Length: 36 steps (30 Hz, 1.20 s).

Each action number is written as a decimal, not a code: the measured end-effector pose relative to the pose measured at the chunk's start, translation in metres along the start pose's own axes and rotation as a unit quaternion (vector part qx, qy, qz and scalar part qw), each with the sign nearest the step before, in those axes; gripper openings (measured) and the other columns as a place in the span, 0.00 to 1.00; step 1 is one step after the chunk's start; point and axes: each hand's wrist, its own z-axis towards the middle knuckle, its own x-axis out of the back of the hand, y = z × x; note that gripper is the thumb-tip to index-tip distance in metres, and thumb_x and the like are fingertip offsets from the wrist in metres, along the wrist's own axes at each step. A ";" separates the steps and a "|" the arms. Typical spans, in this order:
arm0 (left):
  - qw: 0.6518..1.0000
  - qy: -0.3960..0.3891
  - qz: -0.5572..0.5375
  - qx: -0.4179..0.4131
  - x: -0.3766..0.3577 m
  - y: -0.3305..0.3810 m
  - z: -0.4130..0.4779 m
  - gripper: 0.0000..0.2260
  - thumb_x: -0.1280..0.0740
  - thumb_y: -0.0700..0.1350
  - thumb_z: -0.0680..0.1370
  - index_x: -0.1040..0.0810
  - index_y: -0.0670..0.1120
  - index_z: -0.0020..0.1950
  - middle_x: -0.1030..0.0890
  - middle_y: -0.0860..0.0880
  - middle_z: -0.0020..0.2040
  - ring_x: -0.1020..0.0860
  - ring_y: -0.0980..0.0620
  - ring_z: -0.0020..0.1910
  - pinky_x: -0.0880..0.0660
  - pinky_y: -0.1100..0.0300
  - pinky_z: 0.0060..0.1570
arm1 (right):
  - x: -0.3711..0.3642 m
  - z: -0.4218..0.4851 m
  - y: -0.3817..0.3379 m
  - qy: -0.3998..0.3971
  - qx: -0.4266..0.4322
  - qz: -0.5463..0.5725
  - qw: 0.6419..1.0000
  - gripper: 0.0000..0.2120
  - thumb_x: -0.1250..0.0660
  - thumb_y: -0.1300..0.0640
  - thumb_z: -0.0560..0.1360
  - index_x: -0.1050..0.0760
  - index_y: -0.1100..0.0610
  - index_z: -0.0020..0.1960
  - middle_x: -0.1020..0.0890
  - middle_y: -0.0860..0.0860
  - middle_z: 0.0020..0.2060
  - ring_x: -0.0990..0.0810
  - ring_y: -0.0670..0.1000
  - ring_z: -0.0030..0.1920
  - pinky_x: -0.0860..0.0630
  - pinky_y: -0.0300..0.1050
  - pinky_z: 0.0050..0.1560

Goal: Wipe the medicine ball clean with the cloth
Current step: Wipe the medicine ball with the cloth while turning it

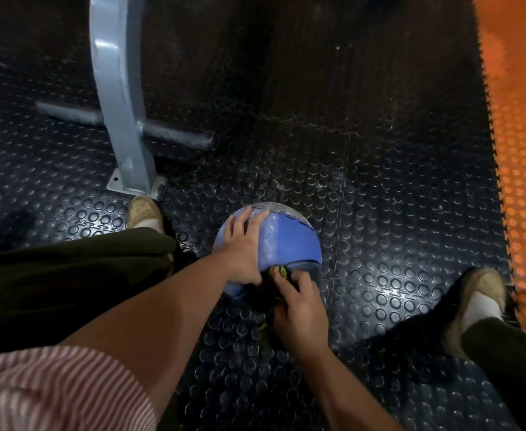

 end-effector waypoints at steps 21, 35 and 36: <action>0.998 0.035 0.054 -0.006 -0.022 0.003 -0.001 0.62 0.22 0.56 0.64 0.71 0.52 0.76 0.69 0.47 0.76 0.69 0.43 0.76 0.58 0.43 0.76 | 0.032 0.095 -0.015 -0.022 -0.087 -0.054 0.995 0.15 0.41 0.59 0.75 0.22 0.56 0.59 0.27 0.56 0.55 0.25 0.60 0.52 0.28 0.49 0.48; 0.999 0.023 -0.036 -0.001 -0.009 0.003 -0.004 0.54 0.26 0.38 0.69 0.64 0.59 0.77 0.66 0.52 0.77 0.67 0.42 0.76 0.50 0.44 0.74 | 0.028 0.046 -0.014 -0.002 -0.068 -0.016 0.998 0.19 0.44 0.58 0.74 0.24 0.60 0.62 0.24 0.57 0.51 0.24 0.61 0.49 0.28 0.51 0.41; 0.999 0.034 -0.027 -0.005 -0.011 0.002 -0.005 0.53 0.27 0.39 0.70 0.65 0.59 0.77 0.67 0.51 0.77 0.67 0.42 0.76 0.52 0.45 0.74 | 0.029 0.056 -0.018 -0.016 -0.087 -0.024 0.996 0.19 0.44 0.59 0.76 0.26 0.58 0.65 0.25 0.56 0.56 0.25 0.59 0.53 0.28 0.50 0.46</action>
